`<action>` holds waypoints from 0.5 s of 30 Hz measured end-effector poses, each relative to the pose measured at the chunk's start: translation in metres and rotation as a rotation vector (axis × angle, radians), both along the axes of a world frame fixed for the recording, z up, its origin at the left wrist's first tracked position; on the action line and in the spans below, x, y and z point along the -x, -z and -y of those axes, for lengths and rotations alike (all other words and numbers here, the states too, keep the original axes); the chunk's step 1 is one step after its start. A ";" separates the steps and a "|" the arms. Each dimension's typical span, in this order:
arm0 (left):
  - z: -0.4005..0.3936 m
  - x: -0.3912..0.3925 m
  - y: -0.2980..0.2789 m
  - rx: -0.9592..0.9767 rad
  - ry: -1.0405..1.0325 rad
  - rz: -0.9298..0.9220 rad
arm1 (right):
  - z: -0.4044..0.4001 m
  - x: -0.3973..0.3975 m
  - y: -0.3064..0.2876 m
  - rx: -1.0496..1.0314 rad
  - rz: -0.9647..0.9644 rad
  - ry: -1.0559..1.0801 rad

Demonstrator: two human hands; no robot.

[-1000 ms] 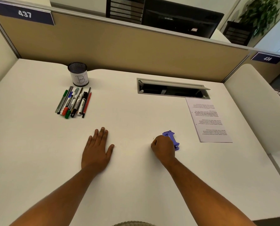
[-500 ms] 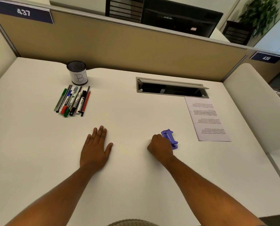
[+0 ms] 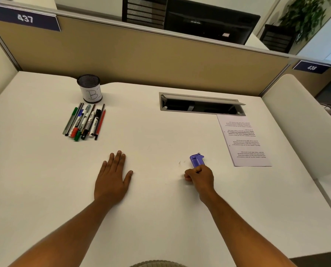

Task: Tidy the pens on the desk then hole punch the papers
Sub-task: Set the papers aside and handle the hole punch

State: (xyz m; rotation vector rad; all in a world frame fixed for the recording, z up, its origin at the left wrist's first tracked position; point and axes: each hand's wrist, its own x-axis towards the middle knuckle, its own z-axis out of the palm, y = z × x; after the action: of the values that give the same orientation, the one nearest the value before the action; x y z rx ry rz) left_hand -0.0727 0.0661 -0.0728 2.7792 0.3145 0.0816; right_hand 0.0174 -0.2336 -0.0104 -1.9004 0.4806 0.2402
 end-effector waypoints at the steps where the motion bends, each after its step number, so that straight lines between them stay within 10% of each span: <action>1: 0.000 0.000 0.000 0.000 0.001 0.000 | 0.000 -0.001 0.001 -0.030 -0.013 0.011; 15: 0.001 0.000 -0.002 -0.008 0.014 0.002 | -0.025 -0.003 -0.015 -0.557 -0.205 0.123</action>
State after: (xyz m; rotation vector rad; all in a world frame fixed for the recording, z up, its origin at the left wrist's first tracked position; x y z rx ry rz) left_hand -0.0722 0.0649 -0.0707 2.7891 0.2946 0.0828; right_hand 0.0208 -0.2086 0.0047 -1.3046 0.5950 0.4405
